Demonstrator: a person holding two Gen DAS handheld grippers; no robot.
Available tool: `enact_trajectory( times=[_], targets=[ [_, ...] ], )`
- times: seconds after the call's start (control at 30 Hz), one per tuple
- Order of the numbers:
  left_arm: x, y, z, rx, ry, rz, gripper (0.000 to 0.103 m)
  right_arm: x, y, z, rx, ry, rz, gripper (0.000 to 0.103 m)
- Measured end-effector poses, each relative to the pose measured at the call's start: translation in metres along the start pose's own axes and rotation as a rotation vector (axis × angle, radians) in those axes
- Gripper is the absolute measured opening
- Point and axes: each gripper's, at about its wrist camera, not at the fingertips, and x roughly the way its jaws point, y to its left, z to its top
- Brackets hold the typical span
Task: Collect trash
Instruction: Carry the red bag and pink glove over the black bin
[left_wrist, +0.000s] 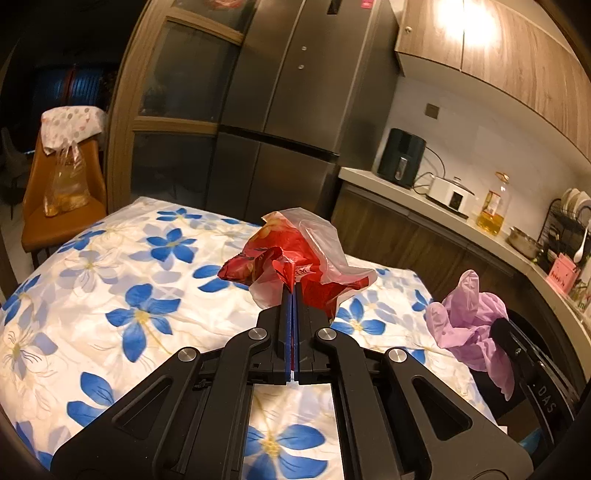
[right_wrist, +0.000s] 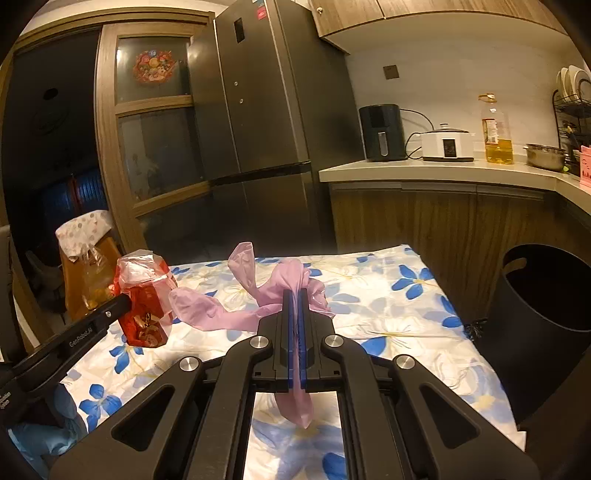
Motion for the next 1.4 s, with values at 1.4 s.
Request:
enact_trajectory(
  times=[1.4],
  targets=[
    [0.016,-0.264,-0.033,0.308,0.044,-0.374,0.0,-0.108,-0.179,0.027,0.138,-0.19,-0.395,0.003]
  ],
)
